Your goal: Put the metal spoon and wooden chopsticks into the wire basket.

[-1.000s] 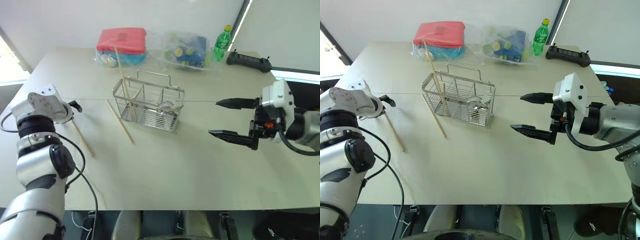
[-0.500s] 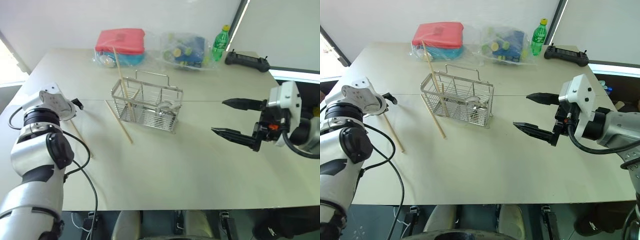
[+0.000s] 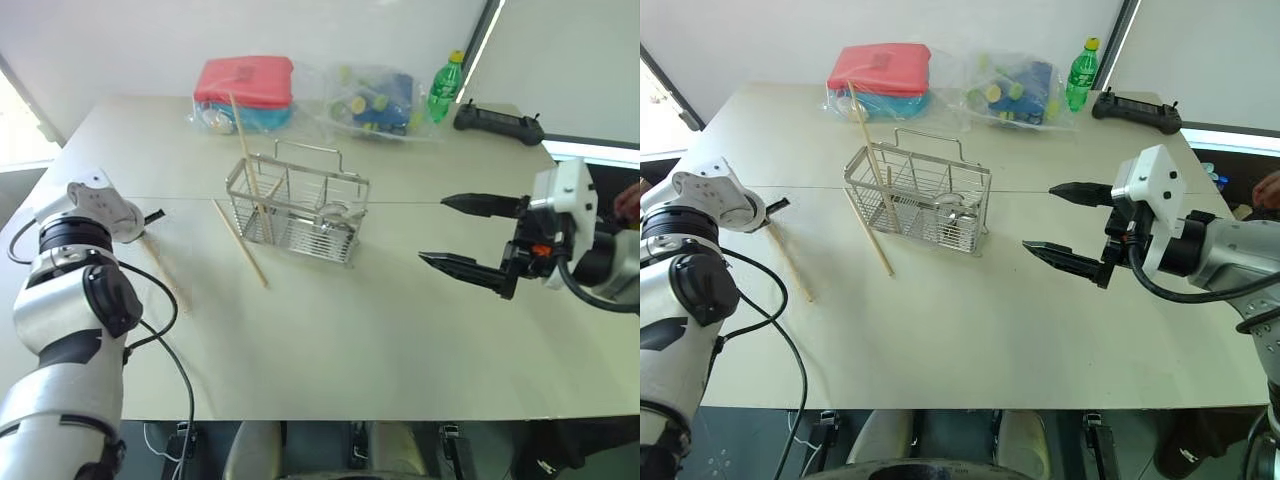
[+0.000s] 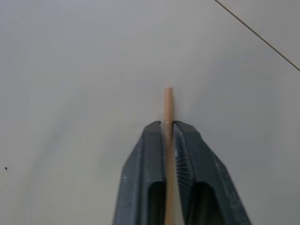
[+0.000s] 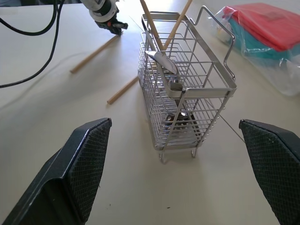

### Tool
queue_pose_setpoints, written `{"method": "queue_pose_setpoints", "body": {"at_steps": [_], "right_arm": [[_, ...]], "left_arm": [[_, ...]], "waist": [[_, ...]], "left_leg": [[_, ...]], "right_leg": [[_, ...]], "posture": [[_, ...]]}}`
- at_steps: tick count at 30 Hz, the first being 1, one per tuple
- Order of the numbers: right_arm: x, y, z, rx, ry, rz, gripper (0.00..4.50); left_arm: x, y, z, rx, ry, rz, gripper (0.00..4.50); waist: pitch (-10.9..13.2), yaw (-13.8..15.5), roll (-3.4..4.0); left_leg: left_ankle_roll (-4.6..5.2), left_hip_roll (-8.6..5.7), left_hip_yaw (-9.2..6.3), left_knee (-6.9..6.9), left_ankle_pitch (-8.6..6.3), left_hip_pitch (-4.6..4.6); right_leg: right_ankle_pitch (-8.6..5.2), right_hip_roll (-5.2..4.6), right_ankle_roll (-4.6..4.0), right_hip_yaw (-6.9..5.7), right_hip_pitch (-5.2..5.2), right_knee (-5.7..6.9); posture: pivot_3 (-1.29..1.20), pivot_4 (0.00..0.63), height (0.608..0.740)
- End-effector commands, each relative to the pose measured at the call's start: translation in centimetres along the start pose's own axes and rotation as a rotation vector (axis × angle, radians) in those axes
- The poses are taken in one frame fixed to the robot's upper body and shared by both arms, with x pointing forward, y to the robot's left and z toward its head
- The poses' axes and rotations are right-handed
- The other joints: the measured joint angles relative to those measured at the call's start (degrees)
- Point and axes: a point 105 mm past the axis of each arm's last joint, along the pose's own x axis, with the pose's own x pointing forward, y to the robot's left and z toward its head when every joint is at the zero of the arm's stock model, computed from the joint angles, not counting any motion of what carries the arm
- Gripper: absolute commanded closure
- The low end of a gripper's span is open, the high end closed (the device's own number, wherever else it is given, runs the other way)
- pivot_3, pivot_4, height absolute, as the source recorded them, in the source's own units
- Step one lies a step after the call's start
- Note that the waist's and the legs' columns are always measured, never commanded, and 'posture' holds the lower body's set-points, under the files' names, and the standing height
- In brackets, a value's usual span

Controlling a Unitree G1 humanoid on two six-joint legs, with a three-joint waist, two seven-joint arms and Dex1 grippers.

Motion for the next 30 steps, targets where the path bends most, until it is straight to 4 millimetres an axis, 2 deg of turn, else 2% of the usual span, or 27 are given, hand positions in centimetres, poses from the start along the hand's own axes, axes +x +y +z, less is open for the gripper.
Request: {"method": "queue_pose_setpoints", "body": {"at_steps": [1,7,10,12,14,16,18,19,20,21,22,24,25,27,29,30], "right_arm": [[-0.3,-0.1,0.6,-0.030,-0.006,-0.005,0.00],[-0.5,0.0,0.5,-0.025,-0.003,-0.005,0.00],[-0.5,0.0,0.4,-0.021,-0.002,-0.009,0.00],[-0.6,0.0,0.3,-0.018,-0.002,-0.010,0.00],[-0.7,0.0,0.2,-0.013,0.000,-0.013,0.00],[-0.9,0.0,0.1,-0.006,0.002,-0.015,0.00],[-1.0,0.1,0.0,0.004,0.009,-0.011,0.00],[-1.1,0.2,-0.1,0.007,0.014,-0.007,0.00],[-1.1,0.2,-0.1,0.010,0.018,-0.004,0.00],[-1.2,0.3,-0.2,0.014,0.022,0.000,0.00],[-1.3,0.4,-0.3,0.017,0.024,0.002,0.00],[-1.3,0.6,-0.4,0.022,0.028,0.009,0.00],[-1.3,0.7,-0.5,0.024,0.029,0.011,0.00],[-1.3,0.8,-0.7,0.032,0.031,0.010,0.00],[-1.3,0.8,-0.9,0.037,0.029,0.009,0.00],[-1.2,0.8,-0.9,0.041,0.023,0.007,0.00]], "left_arm": [[-0.2,-0.2,0.5,-0.025,-0.008,-0.017,4.47],[-0.4,-0.4,0.7,-0.040,-0.013,-0.033,4.47],[-0.8,-0.9,1.7,-0.058,-0.048,-0.066,4.47],[-1.6,-1.6,3.4,-0.062,-0.118,-0.121,4.47],[-3.2,-3.1,5.9,-0.091,-0.220,-0.249,4.47],[-5.6,-4.7,8.7,-0.109,-0.350,-0.399,4.47],[-8.9,-5.8,11.8,-0.088,-0.541,-0.551,4.47],[-11.3,-6.4,13.4,-0.063,-0.661,-0.649,4.47],[-13.0,-6.8,14.3,-0.040,-0.740,-0.714,4.47],[-15.7,-7.2,15.2,0.016,-0.848,-0.800,4.47],[-17.4,-7.5,15.6,0.061,-0.916,-0.855,4.47],[-22.2,-8.2,16.1,0.150,-1.045,-1.024,4.47],[-23.5,-8.4,16.2,0.175,-1.078,-1.071,4.47],[-28.0,-9.0,15.7,0.294,-1.209,-1.204,4.47],[-30.4,-9.7,14.8,0.385,-1.272,-1.265,4.47],[-30.6,-10.3,14.3,0.400,-1.267,-1.279,4.47]], "waist": [[0.00,-0.04,0.00],[0.00,-0.02,0.00],[0.00,-0.01,0.00],[0.01,-0.04,-0.02],[0.03,-0.04,-0.06],[0.05,-0.02,-0.09],[0.05,-0.06,-0.10],[0.05,-0.10,-0.10],[0.04,-0.11,-0.09],[0.03,-0.15,-0.07],[0.03,-0.22,-0.06],[0.02,-0.24,-0.05],[0.02,-0.18,-0.05],[0.01,-0.16,-0.04],[0.02,-0.06,-0.03],[0.01,0.02,-0.03]], "left_leg": [[0.00,0.00,0.00,-0.01,0.00,0.01],[0.00,0.00,0.00,0.00,0.00,0.01],[0.00,0.00,0.00,0.00,0.00,0.00],[0.00,0.00,0.00,-0.01,0.00,0.00],[0.00,0.01,0.00,-0.01,0.00,-0.02],[-0.01,0.01,-0.01,0.02,0.00,-0.15],[-0.04,0.01,-0.01,0.07,0.02,-0.38],[-0.06,0.01,-0.01,0.07,0.04,-0.50],[-0.09,0.01,0.00,0.06,0.05,-0.58],[-0.19,0.01,0.00,0.06,0.11,-0.60],[-0.32,0.00,0.03,0.05,0.18,-0.60],[-0.33,0.01,0.05,0.01,0.19,-0.59],[-0.33,0.01,0.06,0.01,0.19,-0.59],[-0.17,0.01,0.06,0.02,0.10,-0.59],[-0.08,0.02,0.06,0.08,0.05,-0.59],[-0.08,0.02,0.06,0.10,0.05,-0.60]], "right_leg": [[0.00,0.00,0.00,0.00,0.00,0.00],[0.00,0.00,0.00,0.00,0.00,0.01],[0.00,0.00,0.00,0.00,0.00,0.00],[0.00,0.00,0.00,0.00,-0.01,0.00],[0.00,0.01,0.00,-0.01,-0.03,0.00],[0.01,0.01,-0.01,-0.03,-0.13,0.00],[0.07,0.01,-0.10,-0.04,-0.32,0.01],[0.17,0.01,-0.17,-0.04,-0.43,0.00],[0.19,0.01,-0.17,-0.04,-0.50,-0.03],[0.19,0.01,-0.17,-0.04,-0.50,-0.04],[0.19,0.01,-0.17,-0.04,-0.49,-0.08],[0.19,0.01,-0.16,-0.04,-0.49,-0.08],[0.19,0.02,-0.16,-0.04,-0.49,-0.08],[0.19,0.02,-0.16,-0.04,-0.49,-0.08],[0.18,0.03,-0.16,-0.04,-0.46,-0.08],[0.18,0.02,-0.16,-0.04,-0.43,-0.09]], "posture": [[0.00,0.150,0.685],[0.00,0.150,0.685],[0.00,0.150,0.685],[0.00,0.150,0.685],[0.00,0.150,0.685],[0.00,0.150,0.685],[0.00,0.150,0.685],[0.00,0.150,0.685],[0.00,0.150,0.685],[0.00,0.150,0.685],[0.00,0.150,0.685],[0.00,0.150,0.685],[0.00,0.150,0.685],[0.00,0.150,0.685],[0.00,0.150,0.685],[0.00,0.150,0.685]]}}
